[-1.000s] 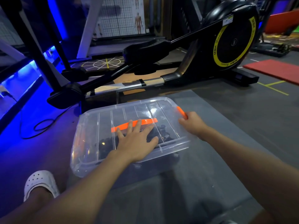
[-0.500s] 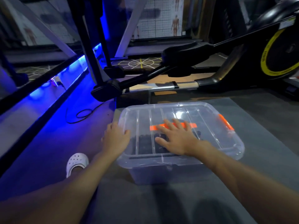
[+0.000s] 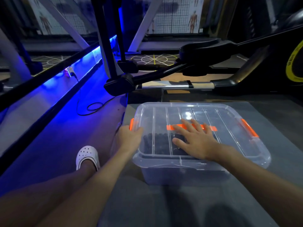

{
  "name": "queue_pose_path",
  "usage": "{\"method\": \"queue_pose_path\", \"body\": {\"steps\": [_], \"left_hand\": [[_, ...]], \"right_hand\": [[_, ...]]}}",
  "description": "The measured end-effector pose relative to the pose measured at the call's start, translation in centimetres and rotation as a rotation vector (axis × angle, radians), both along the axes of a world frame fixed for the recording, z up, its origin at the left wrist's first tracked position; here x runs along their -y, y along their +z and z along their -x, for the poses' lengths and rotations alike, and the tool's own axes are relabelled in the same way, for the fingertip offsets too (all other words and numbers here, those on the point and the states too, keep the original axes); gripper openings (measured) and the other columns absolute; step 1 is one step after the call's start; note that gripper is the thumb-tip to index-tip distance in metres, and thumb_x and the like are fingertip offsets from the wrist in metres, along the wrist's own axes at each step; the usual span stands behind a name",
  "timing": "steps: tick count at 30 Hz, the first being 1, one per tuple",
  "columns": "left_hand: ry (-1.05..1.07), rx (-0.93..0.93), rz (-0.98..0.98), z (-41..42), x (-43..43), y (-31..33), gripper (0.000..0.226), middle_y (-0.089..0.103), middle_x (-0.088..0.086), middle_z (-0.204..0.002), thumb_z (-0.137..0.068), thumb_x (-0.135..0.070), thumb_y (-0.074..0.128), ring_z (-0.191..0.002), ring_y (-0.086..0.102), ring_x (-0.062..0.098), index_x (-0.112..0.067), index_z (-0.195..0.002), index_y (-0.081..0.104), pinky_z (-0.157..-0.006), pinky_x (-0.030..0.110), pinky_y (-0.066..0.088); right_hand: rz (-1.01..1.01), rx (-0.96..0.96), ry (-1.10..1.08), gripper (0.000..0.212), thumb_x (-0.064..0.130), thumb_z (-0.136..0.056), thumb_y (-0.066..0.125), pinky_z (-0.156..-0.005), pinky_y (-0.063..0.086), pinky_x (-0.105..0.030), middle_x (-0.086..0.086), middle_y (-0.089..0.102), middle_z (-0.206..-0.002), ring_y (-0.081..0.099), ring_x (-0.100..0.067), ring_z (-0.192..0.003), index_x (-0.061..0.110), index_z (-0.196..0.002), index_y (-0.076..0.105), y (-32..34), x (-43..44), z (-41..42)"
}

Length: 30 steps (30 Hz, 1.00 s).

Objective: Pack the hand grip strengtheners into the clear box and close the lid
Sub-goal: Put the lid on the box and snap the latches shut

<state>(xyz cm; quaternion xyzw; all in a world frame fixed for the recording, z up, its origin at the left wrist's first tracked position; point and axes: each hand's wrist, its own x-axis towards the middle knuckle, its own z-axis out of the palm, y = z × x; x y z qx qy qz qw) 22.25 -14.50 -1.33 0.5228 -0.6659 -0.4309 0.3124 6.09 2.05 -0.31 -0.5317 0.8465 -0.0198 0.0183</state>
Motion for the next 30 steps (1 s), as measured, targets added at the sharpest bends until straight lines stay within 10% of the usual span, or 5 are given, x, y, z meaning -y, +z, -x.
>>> {"method": "queue_pose_path", "body": {"steps": [14,18,30], "left_hand": [[-0.117,0.171,0.222,-0.6,-0.7,1.0,0.028,0.043,0.005,-0.056,-0.086,-0.017,0.055,-0.057,0.041,0.029,-0.012,-0.061,0.044,-0.050,0.034,0.027],[-0.210,0.055,0.059,-0.4,-1.5,0.2,0.046,0.063,0.003,-0.095,-0.072,-0.041,0.058,-0.086,0.061,0.026,-0.017,-0.111,0.056,-0.072,0.034,0.045],[-0.409,0.079,0.089,3.8,0.9,1.4,0.071,0.066,0.000,-0.114,-0.066,-0.053,0.077,-0.105,0.063,0.022,-0.021,-0.126,0.057,-0.090,0.036,0.050]], "right_hand": [[0.040,0.050,0.015,0.073,0.076,-0.080,0.006,-0.117,0.002,-0.057,0.008,0.011,-0.162,0.003,-0.022,-0.150,0.048,-0.146,0.020,0.3,-0.3,0.0],[0.143,0.092,-0.184,0.058,0.065,-0.092,0.029,-0.116,0.008,-0.057,0.008,0.027,-0.157,0.016,-0.019,-0.147,0.041,-0.145,0.033,1.6,-1.9,2.8],[0.020,0.051,-0.506,0.090,0.090,-0.069,0.008,-0.109,0.023,-0.064,0.016,0.017,-0.159,0.003,-0.028,-0.148,0.045,-0.146,0.022,0.8,-9.6,8.3]]}}
